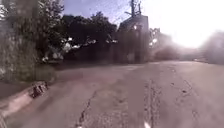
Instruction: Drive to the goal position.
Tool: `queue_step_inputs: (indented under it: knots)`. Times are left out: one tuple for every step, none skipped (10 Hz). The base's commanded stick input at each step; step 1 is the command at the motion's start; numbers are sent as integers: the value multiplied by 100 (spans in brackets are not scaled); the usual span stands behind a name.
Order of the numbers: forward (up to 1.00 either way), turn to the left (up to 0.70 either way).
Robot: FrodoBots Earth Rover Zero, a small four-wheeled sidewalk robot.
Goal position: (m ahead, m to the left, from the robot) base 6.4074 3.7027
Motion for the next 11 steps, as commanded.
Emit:
queue_step_inputs:
  knots:
    - [100, 0]
    - [100, 0]
    - [100, 0]
    - [100, 0]
    - [100, 0]
    - [100, 0]
    - [100, 8]
    - [100, 27]
    - [100, 40]
    - [100, 40]
    - [100, 40]
